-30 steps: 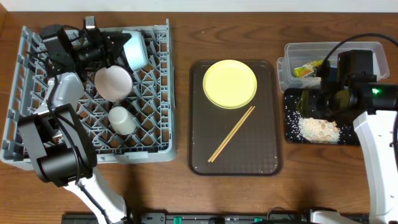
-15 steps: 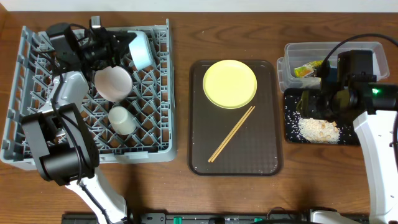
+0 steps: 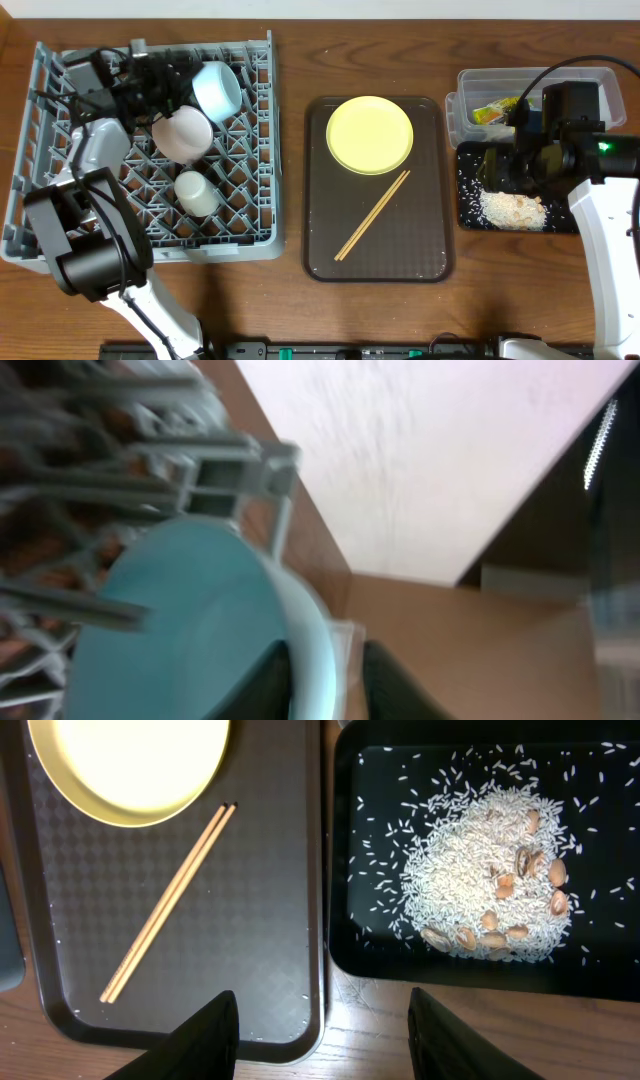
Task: Sort waste into correct bins and load items into the dishwasher rack
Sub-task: 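Set the blue bowl in the rack beside the white bowl and release, then move the left gripper to the wooden chopsticks and grasp one, then lift the chopstick with the left gripper and carry it to the rack, then drop the chopstick into the rack and return the left gripper to the tray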
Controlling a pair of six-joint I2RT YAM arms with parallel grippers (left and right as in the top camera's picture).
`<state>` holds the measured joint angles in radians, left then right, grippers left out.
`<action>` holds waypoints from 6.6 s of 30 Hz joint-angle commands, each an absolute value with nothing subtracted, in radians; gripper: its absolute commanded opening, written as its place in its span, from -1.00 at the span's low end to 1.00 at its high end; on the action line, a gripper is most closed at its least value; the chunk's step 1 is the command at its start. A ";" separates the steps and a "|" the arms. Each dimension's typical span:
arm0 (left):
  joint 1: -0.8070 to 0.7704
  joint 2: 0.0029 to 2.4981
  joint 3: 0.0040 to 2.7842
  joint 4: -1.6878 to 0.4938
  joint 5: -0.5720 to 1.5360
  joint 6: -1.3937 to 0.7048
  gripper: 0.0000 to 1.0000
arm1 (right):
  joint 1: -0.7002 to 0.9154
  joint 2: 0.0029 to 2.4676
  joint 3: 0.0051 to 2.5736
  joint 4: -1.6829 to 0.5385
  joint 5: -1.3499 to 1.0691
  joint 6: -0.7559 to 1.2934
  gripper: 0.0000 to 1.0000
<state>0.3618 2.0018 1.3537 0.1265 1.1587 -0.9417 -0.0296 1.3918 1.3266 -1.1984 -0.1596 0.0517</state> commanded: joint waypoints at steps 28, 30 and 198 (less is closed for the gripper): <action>-0.020 1.570 1.343 -0.438 0.472 -0.196 0.74 | -0.043 1.390 1.327 -1.138 -0.166 0.097 0.21; -0.107 1.571 1.343 -0.492 0.393 -0.178 0.75 | -0.043 1.390 1.327 -1.141 -0.165 0.097 0.24; -0.276 1.587 1.288 -0.807 0.128 -0.150 0.09 | -0.045 1.390 1.327 -1.227 -0.135 0.051 0.21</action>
<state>-0.2668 1.6436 1.2591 -0.8062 0.0734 -0.1528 -0.0296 1.3918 1.3266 -1.2240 -0.1402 0.0635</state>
